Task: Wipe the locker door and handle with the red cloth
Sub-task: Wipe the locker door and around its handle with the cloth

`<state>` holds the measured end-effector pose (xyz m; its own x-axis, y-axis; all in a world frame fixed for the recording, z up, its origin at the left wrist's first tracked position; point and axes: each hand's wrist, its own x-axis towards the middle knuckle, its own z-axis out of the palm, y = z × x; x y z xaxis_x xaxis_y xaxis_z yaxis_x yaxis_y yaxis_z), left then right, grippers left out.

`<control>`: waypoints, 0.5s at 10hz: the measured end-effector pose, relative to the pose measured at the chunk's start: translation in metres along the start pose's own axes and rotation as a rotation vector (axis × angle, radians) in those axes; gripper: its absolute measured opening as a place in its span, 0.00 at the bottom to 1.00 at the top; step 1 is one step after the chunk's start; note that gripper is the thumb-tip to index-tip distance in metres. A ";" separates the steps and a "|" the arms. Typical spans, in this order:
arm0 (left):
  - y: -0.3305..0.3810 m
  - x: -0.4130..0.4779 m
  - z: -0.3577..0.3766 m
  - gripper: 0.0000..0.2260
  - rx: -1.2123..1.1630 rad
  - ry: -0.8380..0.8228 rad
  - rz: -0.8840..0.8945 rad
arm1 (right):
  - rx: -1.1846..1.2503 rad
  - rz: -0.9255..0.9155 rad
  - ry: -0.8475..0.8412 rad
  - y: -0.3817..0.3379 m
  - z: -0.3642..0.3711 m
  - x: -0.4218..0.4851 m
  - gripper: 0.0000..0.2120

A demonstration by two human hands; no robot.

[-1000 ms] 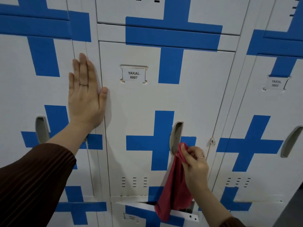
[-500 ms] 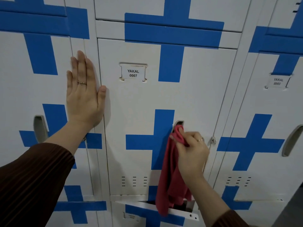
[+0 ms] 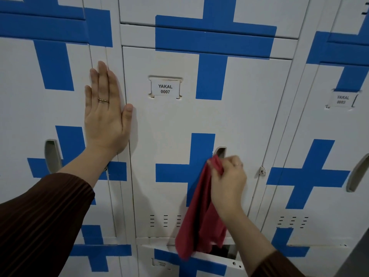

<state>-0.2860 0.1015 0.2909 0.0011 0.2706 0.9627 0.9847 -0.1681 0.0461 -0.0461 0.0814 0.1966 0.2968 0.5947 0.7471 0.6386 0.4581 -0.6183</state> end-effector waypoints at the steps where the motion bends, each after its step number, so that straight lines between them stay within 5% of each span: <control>1: -0.001 0.000 0.000 0.28 0.002 0.004 0.002 | 0.036 0.024 0.075 -0.010 0.000 0.015 0.10; 3: 0.000 0.000 0.001 0.28 0.000 0.007 0.004 | -0.297 -0.181 -0.134 0.024 -0.001 -0.031 0.06; 5: 0.001 0.000 0.000 0.28 -0.007 0.005 0.001 | -0.157 -0.028 -0.124 0.004 -0.005 -0.007 0.10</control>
<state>-0.2854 0.1010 0.2911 0.0009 0.2661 0.9639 0.9835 -0.1747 0.0473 -0.0421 0.0755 0.1901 0.1936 0.6645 0.7218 0.7509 0.3731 -0.5449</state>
